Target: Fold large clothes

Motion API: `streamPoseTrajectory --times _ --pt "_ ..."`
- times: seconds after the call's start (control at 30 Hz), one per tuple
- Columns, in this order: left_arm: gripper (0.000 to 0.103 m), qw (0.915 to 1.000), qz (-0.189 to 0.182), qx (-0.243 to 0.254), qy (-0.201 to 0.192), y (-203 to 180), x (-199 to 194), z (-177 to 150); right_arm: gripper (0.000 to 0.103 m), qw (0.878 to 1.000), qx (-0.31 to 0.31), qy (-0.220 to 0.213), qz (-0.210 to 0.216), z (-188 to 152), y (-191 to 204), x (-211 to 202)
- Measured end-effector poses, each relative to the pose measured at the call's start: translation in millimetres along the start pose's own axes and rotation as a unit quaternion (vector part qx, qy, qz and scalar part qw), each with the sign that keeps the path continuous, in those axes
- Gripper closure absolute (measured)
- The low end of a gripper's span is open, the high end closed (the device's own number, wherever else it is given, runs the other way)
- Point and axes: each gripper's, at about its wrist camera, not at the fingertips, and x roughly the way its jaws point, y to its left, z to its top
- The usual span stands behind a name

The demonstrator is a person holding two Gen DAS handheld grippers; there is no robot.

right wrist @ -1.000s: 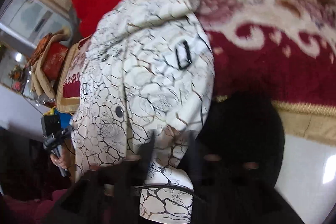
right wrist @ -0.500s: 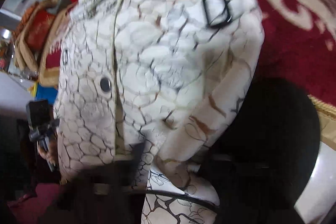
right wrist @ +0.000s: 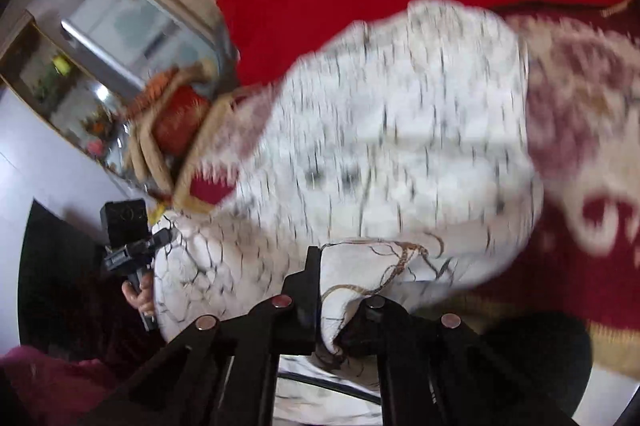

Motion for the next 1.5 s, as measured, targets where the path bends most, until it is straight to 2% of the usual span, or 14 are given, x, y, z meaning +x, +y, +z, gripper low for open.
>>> streamPoseTrajectory --times 0.17,0.3,0.37,0.43,0.53,0.7,0.83,0.9,1.03,1.13,1.3,1.33,1.4,1.5 --pt "0.089 0.9984 0.043 0.013 -0.033 10.1 6.4 107.2 0.097 0.994 0.045 -0.104 0.006 77.4 -34.8 -17.3" --pt "0.084 0.9935 0.094 -0.030 -0.056 55.9 29.4 194.7 0.097 0.971 0.151 -0.184 0.023 159.8 -107.5 -25.5" --pt "0.075 0.9807 0.167 -0.082 -0.061 100.1 49.5 224.3 0.094 0.953 0.231 -0.182 0.074 195.0 -149.5 -1.3" --pt "0.057 0.9588 0.234 -0.146 -0.068 149.7 65.8 232.8 0.083 0.945 0.272 -0.165 0.081 211.3 -177.9 23.1" --pt "0.055 0.9455 0.234 -0.215 -0.072 188.4 72.3 216.0 0.046 0.929 0.336 -0.137 0.070 207.5 -215.0 59.3" --pt "0.055 0.9557 0.221 -0.177 -0.081 167.7 70.6 186.8 0.022 0.894 0.376 -0.219 0.112 174.3 -235.7 43.5" --pt "0.048 0.9633 0.211 -0.130 -0.103 128.2 63.8 186.9 0.022 0.910 0.317 -0.253 0.089 171.2 -207.0 12.7" --pt "0.028 0.9661 0.209 -0.093 -0.120 101.8 68.2 190.0 0.023 0.930 0.265 -0.246 0.067 176.9 -174.6 6.9" --pt "0.025 0.9649 0.246 -0.020 -0.089 66.2 103.8 192.1 0.027 0.953 0.194 -0.222 0.064 180.2 -110.2 23.8" --pt "0.025 0.9432 0.329 -0.010 -0.048 78.6 132.9 193.2 0.030 0.963 0.168 -0.203 0.062 178.5 -75.2 45.3" --pt "0.025 0.8507 0.522 -0.064 0.010 151.0 125.2 186.4 0.038 0.974 0.156 -0.164 0.008 170.9 -56.1 93.8" --pt "0.025 0.8435 0.527 -0.103 0.017 165.7 114.2 181.6 0.041 0.975 0.162 -0.152 -0.014 166.0 -66.1 98.4" --pt "0.025 0.8602 0.482 -0.167 -0.005 180.1 87.7 169.4 0.054 0.976 0.160 -0.134 -0.070 163.6 -80.0 104.8" --pt "0.025 0.8551 0.494 -0.153 -0.040 159.4 68.4 164.6 0.060 0.974 0.172 -0.139 -0.056 162.7 -84.4 101.5"
